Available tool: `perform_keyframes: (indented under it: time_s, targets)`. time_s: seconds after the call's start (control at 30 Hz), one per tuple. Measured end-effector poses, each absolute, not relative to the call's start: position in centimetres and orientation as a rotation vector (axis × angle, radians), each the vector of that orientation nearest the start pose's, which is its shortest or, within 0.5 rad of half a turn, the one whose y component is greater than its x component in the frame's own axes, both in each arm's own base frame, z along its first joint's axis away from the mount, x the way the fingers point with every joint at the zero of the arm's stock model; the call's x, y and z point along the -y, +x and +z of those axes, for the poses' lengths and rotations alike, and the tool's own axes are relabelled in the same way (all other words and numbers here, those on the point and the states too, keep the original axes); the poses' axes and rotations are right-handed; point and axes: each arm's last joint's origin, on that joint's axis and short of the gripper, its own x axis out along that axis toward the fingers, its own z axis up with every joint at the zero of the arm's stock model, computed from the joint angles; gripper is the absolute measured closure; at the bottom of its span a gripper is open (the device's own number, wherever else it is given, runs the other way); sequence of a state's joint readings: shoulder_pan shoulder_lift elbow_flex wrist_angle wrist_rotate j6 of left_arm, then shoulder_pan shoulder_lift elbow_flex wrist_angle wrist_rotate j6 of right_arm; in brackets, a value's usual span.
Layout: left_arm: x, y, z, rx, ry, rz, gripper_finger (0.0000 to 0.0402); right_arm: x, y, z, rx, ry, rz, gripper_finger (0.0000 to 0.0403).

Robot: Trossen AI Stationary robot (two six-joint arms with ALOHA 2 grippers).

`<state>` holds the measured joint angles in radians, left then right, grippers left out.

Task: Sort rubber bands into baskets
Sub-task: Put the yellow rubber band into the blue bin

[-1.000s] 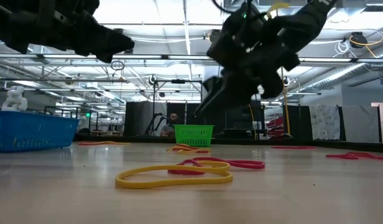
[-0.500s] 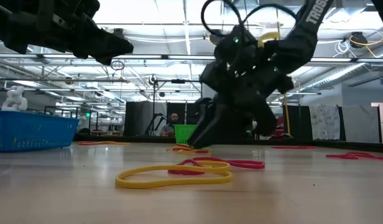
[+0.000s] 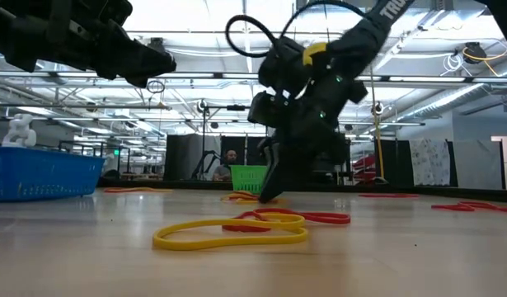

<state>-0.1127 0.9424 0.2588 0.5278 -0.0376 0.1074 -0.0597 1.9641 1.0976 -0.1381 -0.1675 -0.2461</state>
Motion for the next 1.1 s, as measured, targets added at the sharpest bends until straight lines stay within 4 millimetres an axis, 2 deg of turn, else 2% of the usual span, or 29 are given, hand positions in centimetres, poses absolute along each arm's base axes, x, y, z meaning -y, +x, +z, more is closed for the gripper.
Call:
perform_keyframes:
  time_s: [0.17,0.33,0.43,0.67,0.83,1.1]
  targets:
    - [2.0,18.7,19.3,-0.158,0.119,-0.084,0.0317,1.8,38.5,13.2,-1.037,-0.079,0.219,0.0399]
    - [2.0,18.7,19.2,-0.169,0.121,-0.084,0.0317,1.5,39.2,15.4,-0.951,-0.107,0.237,0.0402]
    - [2.0,18.7,19.1,-0.178,0.121,-0.091,0.0317,1.1,38.9,16.3,-0.928,-0.103,0.276,0.0402]
    - [2.1,18.5,18.4,-0.255,0.127,-0.106,0.0317,-0.6,38.5,19.7,-0.800,-0.131,0.325,0.0403]
    - [2.2,18.5,18.4,-0.256,0.120,-0.166,0.0317,-2.1,38.6,22.3,-0.648,-0.167,0.351,0.0403]
    - [2.2,18.5,18.6,-0.230,0.119,-0.167,0.0317,-3.7,38.9,23.7,-0.519,-0.194,0.374,0.0403]
